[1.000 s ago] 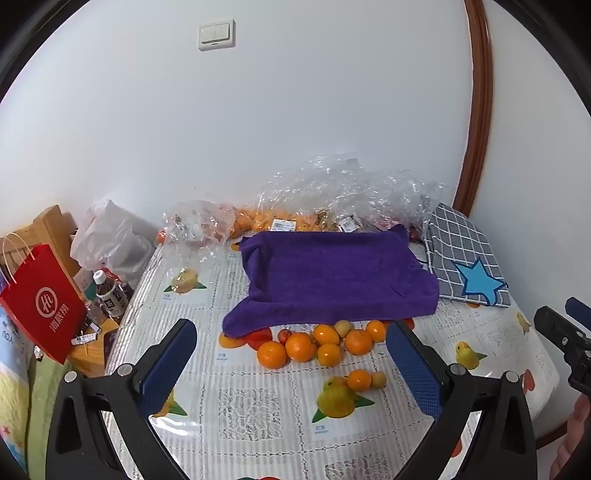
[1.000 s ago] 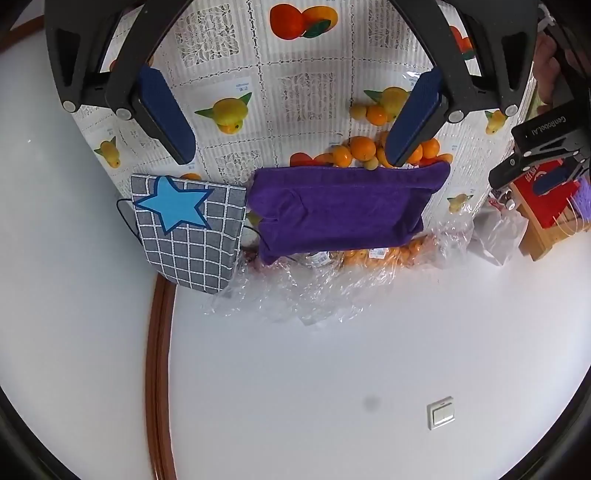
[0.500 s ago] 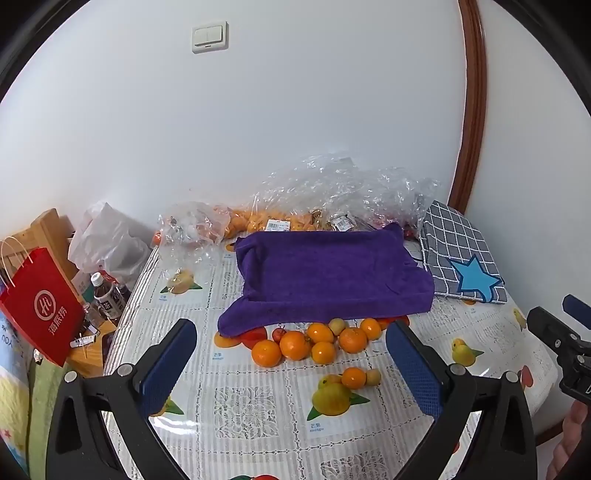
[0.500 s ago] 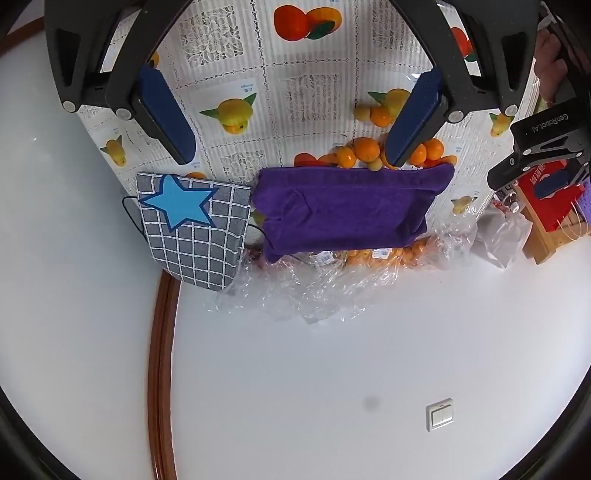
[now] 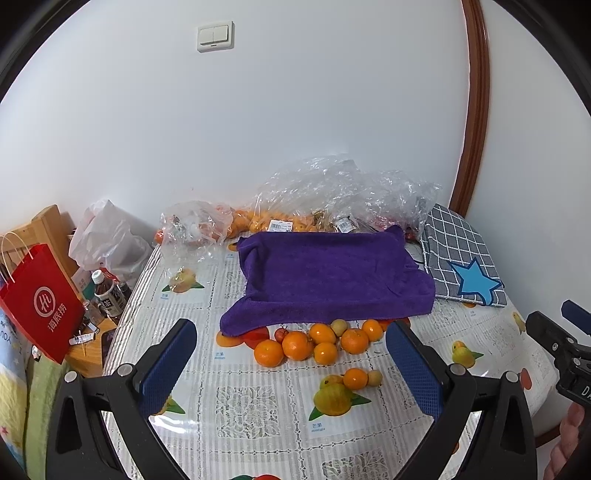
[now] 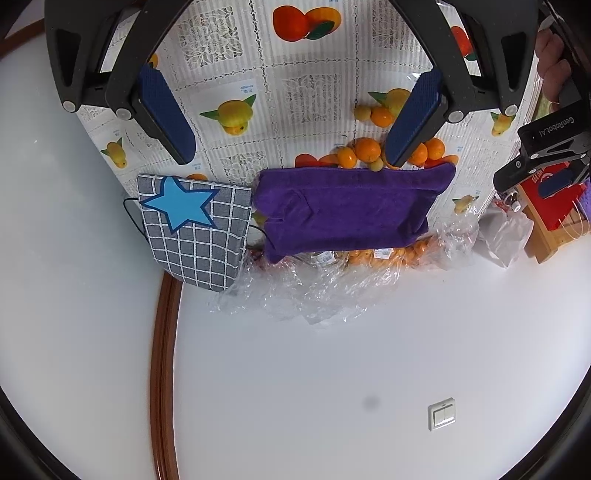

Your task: Organize fruits

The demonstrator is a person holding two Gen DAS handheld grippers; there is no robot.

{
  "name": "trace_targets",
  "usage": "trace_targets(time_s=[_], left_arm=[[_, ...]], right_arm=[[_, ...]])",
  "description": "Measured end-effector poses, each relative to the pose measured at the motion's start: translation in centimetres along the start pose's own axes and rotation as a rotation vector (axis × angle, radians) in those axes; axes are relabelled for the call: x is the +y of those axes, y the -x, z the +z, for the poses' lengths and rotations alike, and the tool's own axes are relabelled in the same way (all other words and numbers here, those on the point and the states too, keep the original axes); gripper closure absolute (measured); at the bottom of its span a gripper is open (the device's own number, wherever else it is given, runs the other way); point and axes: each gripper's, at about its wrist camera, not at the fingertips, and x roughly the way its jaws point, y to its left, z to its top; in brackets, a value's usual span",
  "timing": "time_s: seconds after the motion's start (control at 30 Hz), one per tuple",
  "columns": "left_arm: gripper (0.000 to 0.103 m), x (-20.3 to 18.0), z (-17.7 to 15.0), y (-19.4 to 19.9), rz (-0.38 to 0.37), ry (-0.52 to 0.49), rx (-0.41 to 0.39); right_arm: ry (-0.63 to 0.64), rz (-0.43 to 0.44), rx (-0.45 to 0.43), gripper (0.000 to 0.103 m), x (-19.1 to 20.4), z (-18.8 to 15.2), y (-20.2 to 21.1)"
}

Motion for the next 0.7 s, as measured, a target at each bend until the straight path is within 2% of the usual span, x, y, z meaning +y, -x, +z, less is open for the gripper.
trace_targets(time_s=[0.7], left_arm=[[0.0, 0.28, -0.4, -0.1, 0.006, 0.001, -0.007]], right_arm=[[-0.015, 0.014, -0.01, 0.001, -0.21, -0.54, 0.03]])
